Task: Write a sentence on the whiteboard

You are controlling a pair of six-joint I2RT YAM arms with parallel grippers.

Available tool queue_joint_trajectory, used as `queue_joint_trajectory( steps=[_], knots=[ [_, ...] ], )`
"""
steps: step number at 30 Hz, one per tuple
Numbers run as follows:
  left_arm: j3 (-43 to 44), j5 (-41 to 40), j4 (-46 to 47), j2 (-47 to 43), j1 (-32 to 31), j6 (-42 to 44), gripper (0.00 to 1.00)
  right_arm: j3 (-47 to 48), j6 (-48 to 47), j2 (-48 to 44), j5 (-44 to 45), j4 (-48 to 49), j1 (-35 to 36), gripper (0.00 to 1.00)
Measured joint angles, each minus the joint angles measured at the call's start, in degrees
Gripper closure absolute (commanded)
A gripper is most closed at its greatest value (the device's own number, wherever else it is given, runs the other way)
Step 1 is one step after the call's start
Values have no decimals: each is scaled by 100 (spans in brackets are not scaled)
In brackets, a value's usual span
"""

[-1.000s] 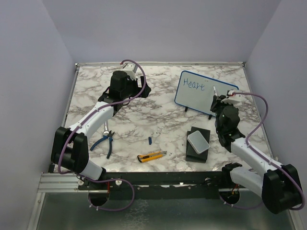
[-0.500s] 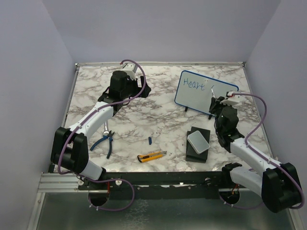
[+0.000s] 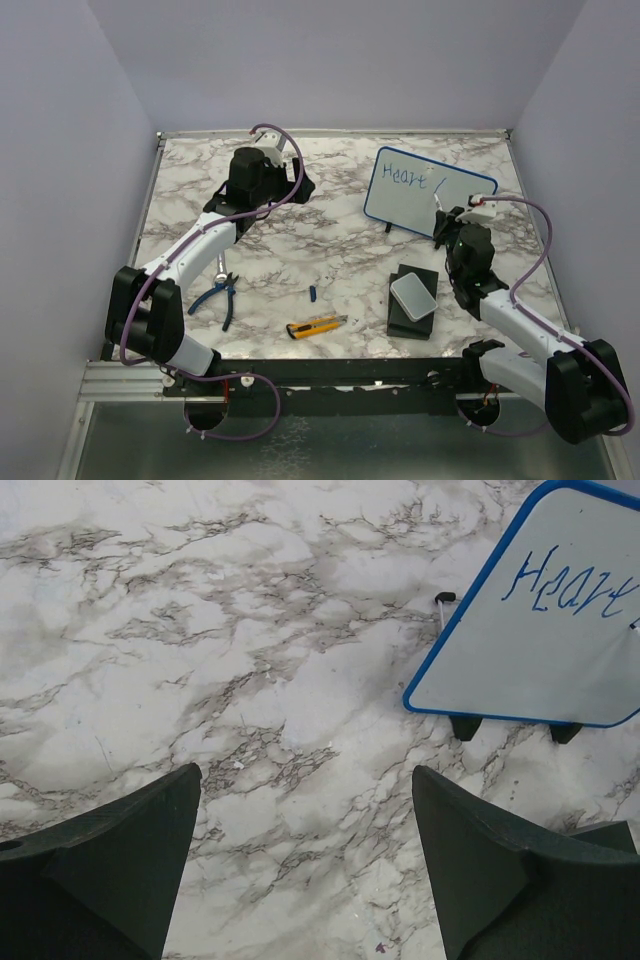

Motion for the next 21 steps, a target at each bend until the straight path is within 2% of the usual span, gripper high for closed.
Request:
queue_joint_trajectory(
  steps=[21],
  knots=[
    [0,66,4,-52,0,-20,13,74,-157,-238,223,-20,-4,100]
  ],
)
